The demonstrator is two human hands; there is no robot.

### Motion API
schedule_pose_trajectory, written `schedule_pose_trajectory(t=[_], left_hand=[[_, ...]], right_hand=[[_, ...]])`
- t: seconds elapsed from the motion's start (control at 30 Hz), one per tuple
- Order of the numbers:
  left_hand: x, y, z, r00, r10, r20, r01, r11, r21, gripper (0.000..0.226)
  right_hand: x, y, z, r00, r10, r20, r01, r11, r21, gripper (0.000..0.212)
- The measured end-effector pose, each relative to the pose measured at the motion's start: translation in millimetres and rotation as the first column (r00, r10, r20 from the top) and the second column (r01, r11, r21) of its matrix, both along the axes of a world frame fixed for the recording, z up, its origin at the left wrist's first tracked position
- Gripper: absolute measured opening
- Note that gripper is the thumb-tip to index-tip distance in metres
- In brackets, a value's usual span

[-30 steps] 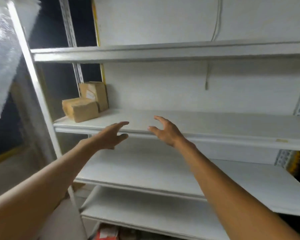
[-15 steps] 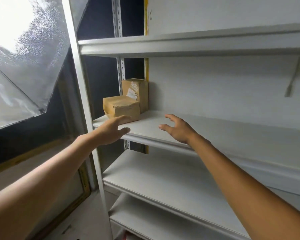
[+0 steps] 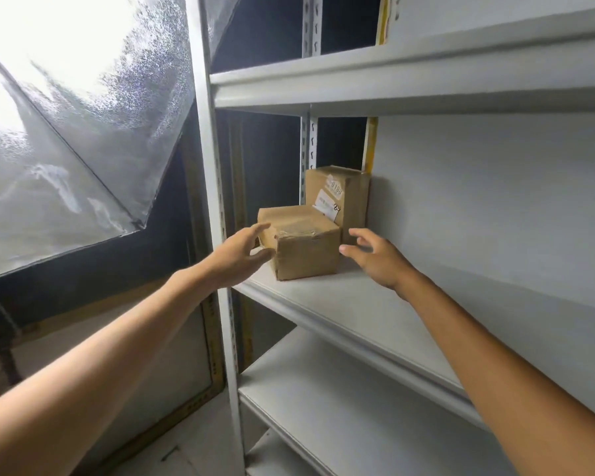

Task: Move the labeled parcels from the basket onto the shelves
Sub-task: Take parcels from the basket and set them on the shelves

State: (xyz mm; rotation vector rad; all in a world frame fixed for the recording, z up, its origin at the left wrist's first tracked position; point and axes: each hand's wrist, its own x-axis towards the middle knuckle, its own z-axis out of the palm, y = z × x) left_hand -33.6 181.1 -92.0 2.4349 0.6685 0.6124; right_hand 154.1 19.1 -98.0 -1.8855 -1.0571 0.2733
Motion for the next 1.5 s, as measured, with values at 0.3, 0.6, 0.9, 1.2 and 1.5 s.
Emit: schedule_pose_trajectory(t=[0.3, 0.6, 0.9, 1.2, 1.5], left_hand=[[48.8, 75.3, -16.3, 0.996, -0.011, 0.09, 0.027, 0.983, -0.182, 0.062], [80.2, 125.5, -29.4, 0.976, -0.03, 0.214, 0.115, 0.912, -0.394, 0.048], [84.5, 138.6, -41.3, 0.936, 0.023, 0.351, 0.199, 0.789, -0.582, 0.033], [80.0, 125.2, -44.9, 0.927, 0.056, 0.372, 0.191, 0.782, -0.593, 0.039], [45.9, 80.2, -38.9, 0.946, 0.034, 0.323, 0.198, 0.728, -0.656, 0.04]], right_hand=[[30.8, 88.8, -1.7, 0.998, -0.051, -0.042, 0.053, 0.998, 0.034, 0.046], [47.0, 141.2, -8.6, 0.977, -0.148, -0.15, 0.16, 0.985, 0.068, 0.035], [49.3, 145.8, -23.4, 0.961, -0.211, -0.177, 0.243, 0.953, 0.182, 0.017], [34.4, 129.4, -31.3, 0.966, -0.213, -0.149, 0.243, 0.943, 0.23, 0.017], [4.1, 81.7, -37.0, 0.948, -0.28, -0.15, 0.304, 0.937, 0.17, 0.063]])
